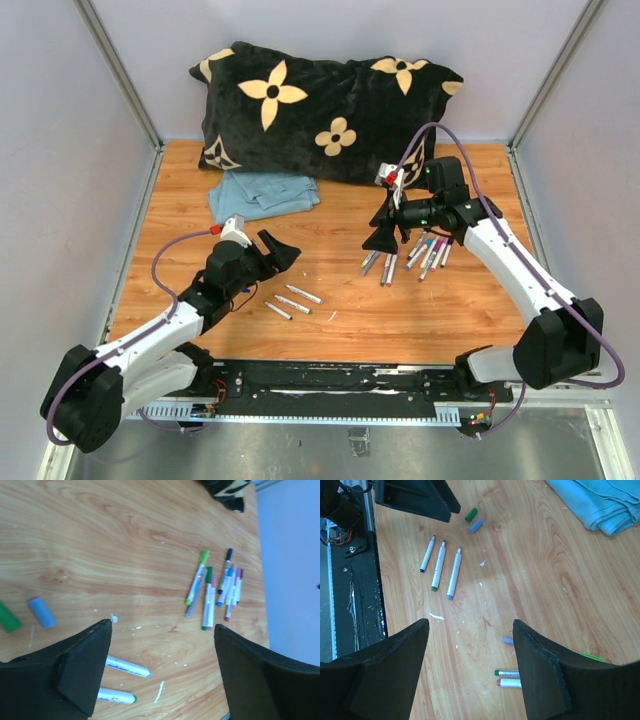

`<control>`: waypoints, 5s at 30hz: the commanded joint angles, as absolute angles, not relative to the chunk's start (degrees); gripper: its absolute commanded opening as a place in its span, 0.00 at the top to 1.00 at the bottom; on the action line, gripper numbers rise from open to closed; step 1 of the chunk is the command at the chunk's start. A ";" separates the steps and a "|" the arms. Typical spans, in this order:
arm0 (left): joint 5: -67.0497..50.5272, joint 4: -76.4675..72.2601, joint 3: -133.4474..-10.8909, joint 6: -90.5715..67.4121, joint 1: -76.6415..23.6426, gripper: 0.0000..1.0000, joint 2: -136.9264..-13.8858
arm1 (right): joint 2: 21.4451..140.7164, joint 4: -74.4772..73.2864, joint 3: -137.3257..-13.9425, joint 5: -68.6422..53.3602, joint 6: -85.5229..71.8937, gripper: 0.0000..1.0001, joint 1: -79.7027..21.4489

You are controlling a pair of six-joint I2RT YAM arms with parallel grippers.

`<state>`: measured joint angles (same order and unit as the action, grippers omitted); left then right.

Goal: Open the pen caps
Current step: Pick up the pen from the center of the board.

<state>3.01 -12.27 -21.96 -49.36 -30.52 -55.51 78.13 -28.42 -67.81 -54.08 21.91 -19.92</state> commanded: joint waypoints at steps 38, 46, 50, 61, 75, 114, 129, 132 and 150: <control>-12.29 -41.62 -21.77 -41.31 -40.67 0.04 -70.69 | 75.50 -26.21 -64.57 -56.74 20.63 0.30 -13.12; -2.93 -24.37 -34.56 -31.55 -45.52 0.14 -79.94 | 76.12 -25.38 -64.58 -53.82 18.46 0.29 -11.38; 1.10 -16.67 -42.71 -27.54 -46.58 0.29 -87.27 | 76.33 -24.65 -64.32 -53.02 17.09 0.29 -9.76; -1.00 -0.56 -66.77 -17.71 -46.58 0.63 -106.96 | 76.81 -24.32 -64.22 -52.95 16.40 0.29 -7.71; -4.17 3.80 -77.12 -17.00 -46.74 0.64 -116.63 | 77.02 -24.36 -64.20 -53.87 16.24 0.29 -7.06; 13.33 7.96 -56.04 -19.80 -48.08 0.99 -101.35 | 76.94 -24.42 -64.25 -55.71 15.65 0.29 -6.67; 15.64 8.09 -56.66 -18.83 -48.08 0.77 -102.89 | 76.76 -24.40 -64.17 -56.50 15.20 0.30 -6.64; 15.62 8.26 -58.06 -18.47 -48.08 0.77 -104.14 | 76.65 -24.40 -64.26 -56.59 15.17 0.30 -6.67; 14.07 7.42 -59.06 -18.80 -48.08 1.00 -102.46 | 76.93 -19.85 -61.87 -60.99 10.91 0.30 -6.68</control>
<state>14.24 6.28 -58.54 -19.09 -47.81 -103.55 76.84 -23.62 -63.96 -57.01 14.39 -8.19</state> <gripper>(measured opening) 0.045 0.704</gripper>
